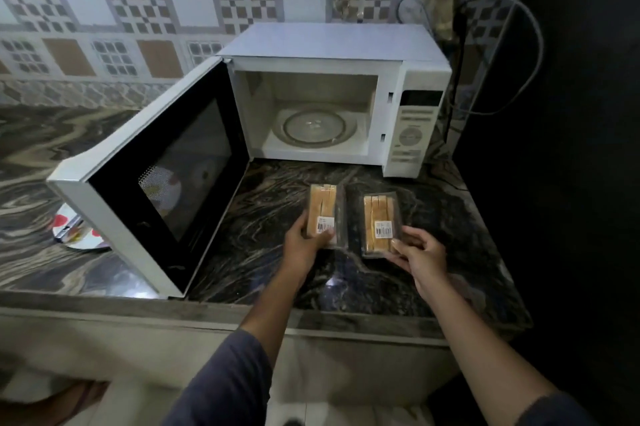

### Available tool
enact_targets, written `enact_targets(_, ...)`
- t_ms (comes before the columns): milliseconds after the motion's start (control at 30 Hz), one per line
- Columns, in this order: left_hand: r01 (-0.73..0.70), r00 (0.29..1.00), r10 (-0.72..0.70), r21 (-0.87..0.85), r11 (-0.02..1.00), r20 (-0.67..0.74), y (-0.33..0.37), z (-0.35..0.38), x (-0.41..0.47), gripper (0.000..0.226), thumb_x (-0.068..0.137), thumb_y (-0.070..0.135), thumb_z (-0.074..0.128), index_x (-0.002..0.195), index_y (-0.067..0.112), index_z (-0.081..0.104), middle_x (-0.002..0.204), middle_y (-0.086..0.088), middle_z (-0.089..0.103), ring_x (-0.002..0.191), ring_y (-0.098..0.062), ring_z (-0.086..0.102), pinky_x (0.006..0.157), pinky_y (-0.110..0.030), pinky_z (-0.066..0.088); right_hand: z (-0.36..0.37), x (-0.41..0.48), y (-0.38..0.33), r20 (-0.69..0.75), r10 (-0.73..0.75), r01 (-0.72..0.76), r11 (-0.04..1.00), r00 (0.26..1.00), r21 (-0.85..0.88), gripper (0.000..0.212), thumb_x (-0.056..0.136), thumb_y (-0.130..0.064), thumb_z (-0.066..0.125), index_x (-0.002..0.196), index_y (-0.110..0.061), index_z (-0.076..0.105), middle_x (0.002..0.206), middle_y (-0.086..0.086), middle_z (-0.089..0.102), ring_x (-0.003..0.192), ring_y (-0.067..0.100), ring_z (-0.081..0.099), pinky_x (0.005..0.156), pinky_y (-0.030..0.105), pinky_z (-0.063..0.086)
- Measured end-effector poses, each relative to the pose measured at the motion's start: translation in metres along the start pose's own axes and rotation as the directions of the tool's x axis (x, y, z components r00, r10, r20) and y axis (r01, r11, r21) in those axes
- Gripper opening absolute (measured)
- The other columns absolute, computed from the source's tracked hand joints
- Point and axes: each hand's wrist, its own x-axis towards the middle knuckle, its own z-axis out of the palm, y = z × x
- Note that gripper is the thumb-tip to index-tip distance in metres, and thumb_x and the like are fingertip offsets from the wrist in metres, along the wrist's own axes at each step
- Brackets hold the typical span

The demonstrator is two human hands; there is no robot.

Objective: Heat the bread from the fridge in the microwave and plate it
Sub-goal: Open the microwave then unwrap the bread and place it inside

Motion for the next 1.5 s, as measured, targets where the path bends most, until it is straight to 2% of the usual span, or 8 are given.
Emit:
enact_targets(167, -0.005, 1.0, 0.006, 0.073, 0.997, -0.007, -0.026, -0.002, 0.013, 0.059, 0.078, -0.002, 0.069, 0.133, 0.008, 0.048, 0.121, -0.017, 0.062, 0.103, -0.023, 0.061, 0.088, -0.031, 0.053, 0.0, 0.01, 0.013, -0.073, -0.063, 0.048, 0.981, 0.995, -0.19, 0.033, 0.084, 0.005, 0.061, 0.115, -0.007, 0.059, 0.115, 0.011, 0.058, 0.099, 0.027, 0.062, 0.058, 0.021, 0.058)
enact_targets(300, -0.048, 0.999, 0.049, 0.295, 0.954, 0.001, -0.036, -0.01, 0.023, 0.07, 0.073, 0.018, 0.076, 0.136, 0.023, 0.045, 0.124, -0.006, 0.06, 0.111, -0.021, 0.059, 0.097, -0.045, 0.049, 0.001, 0.017, 0.005, -0.106, -0.24, 0.131, 0.79, 0.965, -0.599, 0.031, 0.08, -0.006, 0.07, 0.111, -0.006, 0.066, 0.111, 0.011, 0.068, 0.101, 0.023, 0.063, 0.078, 0.026, 0.048)
enact_targets(433, -0.06, 0.997, 0.072, 0.439, 0.896, -0.01, -0.034, -0.019, 0.025, 0.066, 0.069, 0.033, 0.077, 0.129, 0.021, 0.051, 0.12, -0.004, 0.058, 0.107, -0.019, 0.057, 0.097, -0.043, 0.049, 0.007, 0.014, -0.003, -0.077, -0.294, 0.143, 0.656, 0.953, -0.741, 0.028, 0.081, -0.01, 0.069, 0.109, -0.006, 0.067, 0.111, 0.01, 0.067, 0.103, 0.024, 0.062, 0.083, 0.025, 0.044)
enact_targets(633, 0.051, 0.997, -0.024, 0.356, 0.933, -0.078, -0.022, -0.034, 0.017, 0.052, 0.087, 0.015, 0.064, 0.134, 0.002, 0.046, 0.119, -0.014, 0.061, 0.109, -0.025, 0.058, 0.088, -0.028, 0.046, 0.037, -0.003, -0.015, 0.143, -0.657, 0.545, 0.463, 0.741, -0.699, 0.021, 0.081, -0.004, 0.063, 0.102, -0.005, 0.065, 0.107, 0.013, 0.056, 0.101, 0.025, 0.053, 0.083, 0.025, 0.04)
enact_targets(733, 0.041, 0.997, -0.016, 0.365, 0.93, -0.072, -0.026, -0.039, 0.007, 0.037, 0.088, 0.008, 0.06, 0.123, -0.002, 0.055, 0.114, -0.019, 0.064, 0.105, -0.026, 0.059, 0.086, -0.025, 0.043, 0.057, -0.013, -0.007, 0.513, -0.523, 0.724, 0.371, 0.68, -0.582, 0.012, 0.083, -0.005, 0.062, 0.093, -0.008, 0.067, 0.096, 0.007, 0.06, 0.089, 0.019, 0.057, 0.079, 0.029, 0.048)
enact_targets(833, 0.044, 0.997, -0.021, 0.321, 0.946, -0.074, -0.03, -0.041, 0.003, 0.036, 0.089, 0.003, 0.057, 0.124, -0.004, 0.054, 0.116, -0.021, 0.062, 0.101, -0.022, 0.058, 0.085, -0.023, 0.042, 0.069, -0.015, 0.009, 0.691, -0.235, 0.722, 0.352, 0.684, -0.595, 0.016, 0.084, -0.014, 0.065, 0.099, -0.013, 0.068, 0.101, 0.003, 0.058, 0.099, 0.018, 0.055, 0.085, 0.032, 0.047)
enact_targets(1167, 0.023, 0.996, -0.048, 0.288, 0.957, 0.08, -0.034, -0.052, -0.003, 0.052, 0.088, 0.002, 0.058, 0.136, -0.002, 0.041, 0.132, -0.015, 0.054, 0.121, -0.023, 0.052, 0.091, -0.019, 0.042, 0.077, -0.015, 0.014, 0.7, -0.129, 0.696, 0.329, 0.703, -0.638, 0.011, 0.083, -0.01, 0.066, 0.089, -0.011, 0.075, 0.1, 0.005, 0.065, 0.093, 0.019, 0.061, 0.084, 0.034, 0.052)
enact_targets(1500, -0.013, 0.998, -0.003, 0.29, 0.957, 0.056, -0.036, -0.051, -0.005, 0.051, 0.086, -0.005, 0.057, 0.135, -0.004, 0.041, 0.123, -0.014, 0.055, 0.108, -0.012, 0.049, 0.069, -0.001, 0.045, 0.088, -0.01, 0.007, 0.641, 0.024, 0.616, 0.249, 0.767, -0.747, 0.022, 0.088, -0.006, 0.054, 0.074, -0.018, 0.065, 0.089, 0.008, 0.067, 0.083, 0.022, 0.063, 0.076, 0.033, 0.052)
